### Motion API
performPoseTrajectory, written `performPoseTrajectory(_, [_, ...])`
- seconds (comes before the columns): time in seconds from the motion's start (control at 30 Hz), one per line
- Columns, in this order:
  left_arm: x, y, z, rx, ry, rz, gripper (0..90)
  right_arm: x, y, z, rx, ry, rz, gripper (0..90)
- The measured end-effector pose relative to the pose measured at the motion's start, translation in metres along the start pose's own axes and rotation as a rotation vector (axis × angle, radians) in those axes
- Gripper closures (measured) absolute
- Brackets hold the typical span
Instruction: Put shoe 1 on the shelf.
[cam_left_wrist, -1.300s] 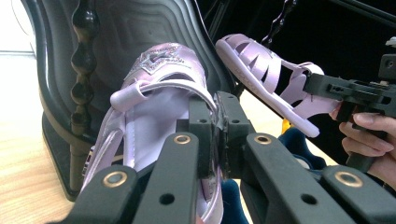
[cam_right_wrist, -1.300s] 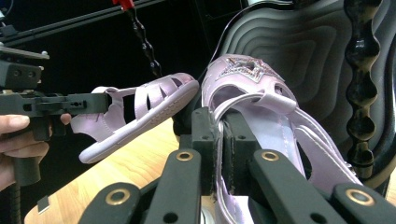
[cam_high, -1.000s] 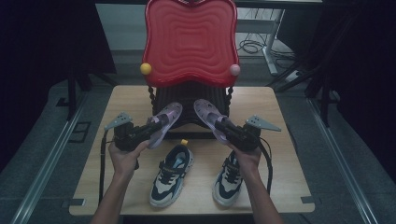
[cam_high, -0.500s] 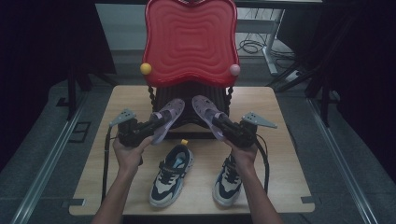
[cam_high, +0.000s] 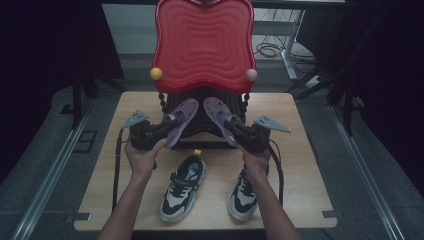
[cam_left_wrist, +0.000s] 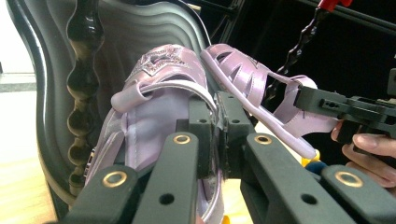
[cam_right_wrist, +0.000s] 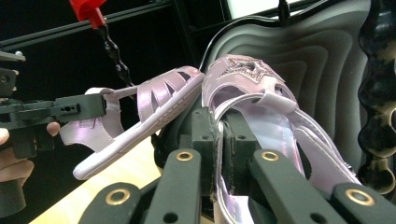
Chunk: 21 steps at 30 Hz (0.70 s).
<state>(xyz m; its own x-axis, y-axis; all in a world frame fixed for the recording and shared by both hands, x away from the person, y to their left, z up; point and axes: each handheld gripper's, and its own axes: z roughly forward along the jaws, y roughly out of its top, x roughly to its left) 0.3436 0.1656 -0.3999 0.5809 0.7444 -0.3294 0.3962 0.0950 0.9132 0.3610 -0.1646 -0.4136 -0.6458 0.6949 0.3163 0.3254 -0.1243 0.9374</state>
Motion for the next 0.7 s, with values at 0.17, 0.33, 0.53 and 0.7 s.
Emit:
performPoseTrajectory(0.17, [0.001, 0.001, 0.003, 0.001, 0.007, 0.003, 86.0, -0.001, 0.000, 0.003, -0.004, -0.009, -0.001, 85.0])
performPoseTrajectory(0.33, [0.002, 0.003, 0.007, -0.003, 0.015, 0.010, 86.0, 0.000, 0.003, 0.006, -0.008, -0.017, -0.004, 84.9])
performPoseTrajectory(0.53, [0.006, 0.003, 0.012, -0.011, 0.022, 0.003, 86.0, -0.001, 0.004, 0.011, -0.012, -0.033, -0.007, 85.0])
performPoseTrajectory(0.7, [0.007, 0.004, 0.014, -0.015, 0.024, 0.003, 86.0, -0.001, 0.004, 0.018, -0.014, -0.042, -0.008, 85.0])
